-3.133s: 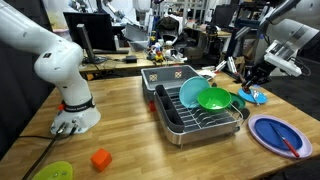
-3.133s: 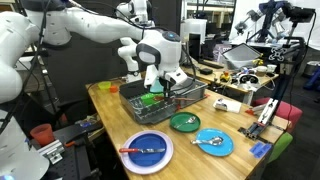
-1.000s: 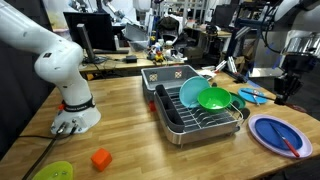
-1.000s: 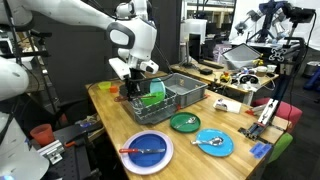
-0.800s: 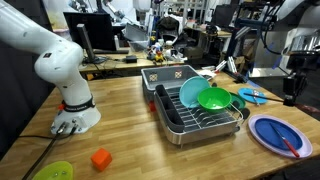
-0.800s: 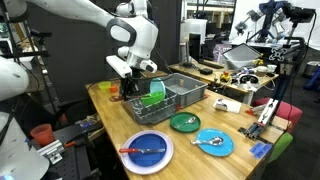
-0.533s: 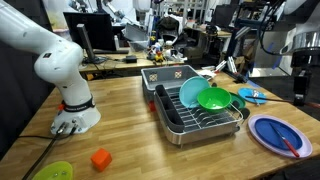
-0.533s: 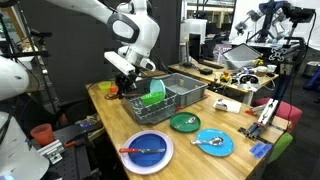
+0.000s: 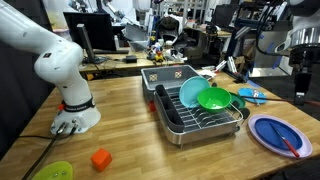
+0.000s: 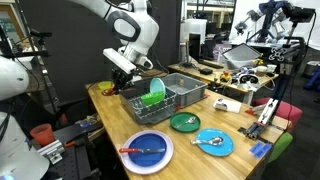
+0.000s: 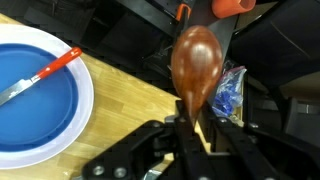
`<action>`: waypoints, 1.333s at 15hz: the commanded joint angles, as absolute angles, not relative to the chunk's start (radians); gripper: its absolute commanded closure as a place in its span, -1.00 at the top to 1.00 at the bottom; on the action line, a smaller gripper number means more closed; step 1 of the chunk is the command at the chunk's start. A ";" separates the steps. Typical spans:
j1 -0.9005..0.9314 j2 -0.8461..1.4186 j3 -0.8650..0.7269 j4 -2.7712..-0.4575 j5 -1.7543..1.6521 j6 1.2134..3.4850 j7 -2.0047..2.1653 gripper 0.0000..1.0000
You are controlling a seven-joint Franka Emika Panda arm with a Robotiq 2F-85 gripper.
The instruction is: Put the wooden spoon on the drying rack
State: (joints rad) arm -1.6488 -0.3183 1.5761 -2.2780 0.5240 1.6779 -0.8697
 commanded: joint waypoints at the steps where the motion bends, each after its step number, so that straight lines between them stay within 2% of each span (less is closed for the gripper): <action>1: -1.649 -0.318 1.576 -2.278 0.524 1.678 -0.870 -0.91; 5: -1.539 -0.408 1.551 -2.267 0.493 1.740 -0.787 -0.91; 6: -1.487 -0.289 1.558 -2.272 0.389 1.797 -0.693 -0.91; 12: -1.285 -0.224 1.572 -2.212 0.088 1.821 -0.526 -0.91; 13: -1.276 -0.319 1.563 -2.196 0.140 1.801 -0.593 -0.91; 14: -1.262 -0.312 1.566 -2.189 0.126 1.805 -0.593 -0.91; 15: -1.246 -0.300 1.570 -2.179 0.119 1.805 -0.623 -0.91; 16: -1.229 -0.186 1.587 -2.179 0.026 1.814 -0.585 -0.91; 17: -1.256 -0.312 1.585 -2.181 0.119 1.811 -0.596 -0.66; 20: -1.236 -0.269 1.591 -2.177 0.064 1.811 -0.596 -0.66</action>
State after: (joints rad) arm -1.2361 -0.2686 1.5910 -2.1770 0.0633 1.8113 -0.5955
